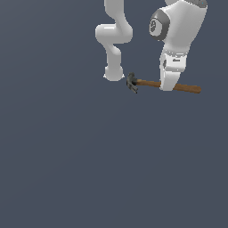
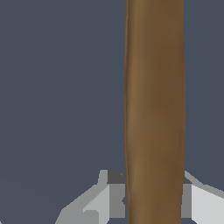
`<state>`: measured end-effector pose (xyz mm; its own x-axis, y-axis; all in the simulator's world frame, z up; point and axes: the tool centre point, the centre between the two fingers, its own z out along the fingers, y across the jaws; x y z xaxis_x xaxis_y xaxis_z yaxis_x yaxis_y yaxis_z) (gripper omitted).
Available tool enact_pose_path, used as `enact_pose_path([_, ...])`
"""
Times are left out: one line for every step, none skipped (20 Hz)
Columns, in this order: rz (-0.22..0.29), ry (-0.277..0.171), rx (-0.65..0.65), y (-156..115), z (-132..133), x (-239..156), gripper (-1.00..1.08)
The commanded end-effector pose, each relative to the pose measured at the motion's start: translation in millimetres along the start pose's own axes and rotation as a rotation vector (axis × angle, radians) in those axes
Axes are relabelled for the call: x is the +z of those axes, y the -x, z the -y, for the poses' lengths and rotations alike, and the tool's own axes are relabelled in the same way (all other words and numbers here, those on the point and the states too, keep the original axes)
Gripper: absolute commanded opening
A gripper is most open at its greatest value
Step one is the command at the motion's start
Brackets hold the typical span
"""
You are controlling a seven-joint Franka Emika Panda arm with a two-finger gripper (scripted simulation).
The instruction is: Pick up the object and move it to a goal position.
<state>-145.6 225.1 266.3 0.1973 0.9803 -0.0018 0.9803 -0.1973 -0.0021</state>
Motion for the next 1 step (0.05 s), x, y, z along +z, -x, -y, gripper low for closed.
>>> enact_pose_path([-0.001,0.002,0.001,-1.9,1.7,-3.9,-1.0])
